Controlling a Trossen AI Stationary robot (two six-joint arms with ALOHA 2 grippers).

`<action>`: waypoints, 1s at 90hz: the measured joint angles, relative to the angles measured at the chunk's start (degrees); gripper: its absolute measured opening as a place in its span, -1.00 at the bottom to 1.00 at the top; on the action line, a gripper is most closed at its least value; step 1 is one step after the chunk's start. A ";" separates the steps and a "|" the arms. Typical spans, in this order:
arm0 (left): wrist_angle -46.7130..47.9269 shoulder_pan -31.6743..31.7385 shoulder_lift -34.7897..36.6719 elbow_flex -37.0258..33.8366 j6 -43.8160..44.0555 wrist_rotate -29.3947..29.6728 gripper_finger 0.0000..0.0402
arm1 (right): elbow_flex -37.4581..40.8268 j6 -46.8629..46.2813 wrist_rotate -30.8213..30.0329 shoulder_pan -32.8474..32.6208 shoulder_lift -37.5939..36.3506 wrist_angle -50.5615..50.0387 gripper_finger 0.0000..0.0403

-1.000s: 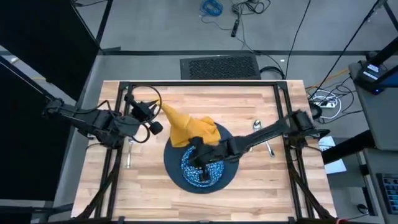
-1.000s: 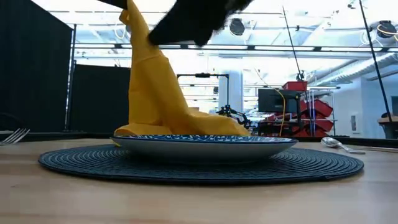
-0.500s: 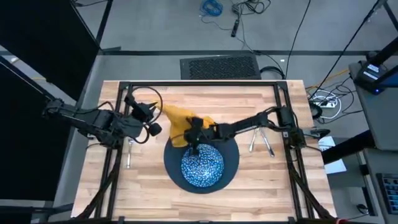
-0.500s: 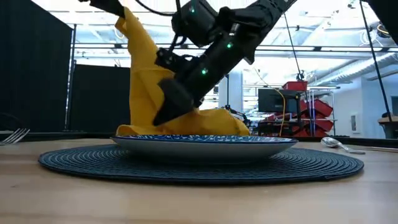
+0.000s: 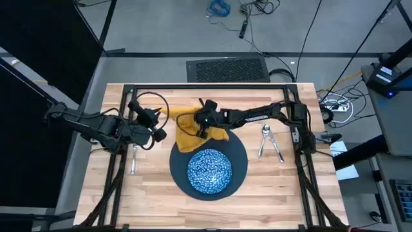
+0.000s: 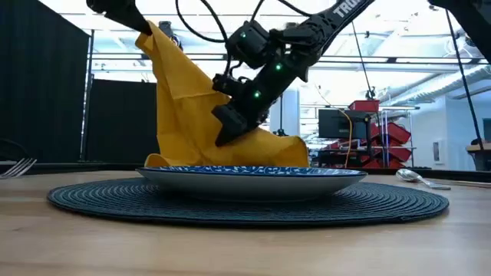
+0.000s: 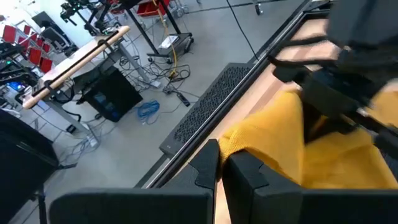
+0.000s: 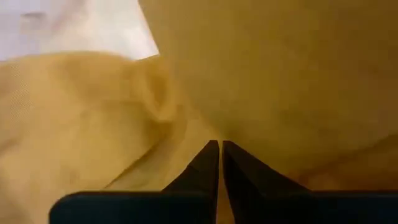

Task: Set table place
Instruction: Fold the yellow table napkin

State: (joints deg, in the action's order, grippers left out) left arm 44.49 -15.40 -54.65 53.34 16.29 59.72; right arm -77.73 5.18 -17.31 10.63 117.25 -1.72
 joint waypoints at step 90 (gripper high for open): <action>3.23 0.02 0.00 0.00 3.24 -0.96 -1.00 | -5.03 -6.27 28.27 10.00 0.07 -8.43 -0.79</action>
State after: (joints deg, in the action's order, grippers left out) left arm 47.72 -15.38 -54.65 53.34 19.53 58.76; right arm -82.76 -1.09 10.95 20.64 117.32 -10.15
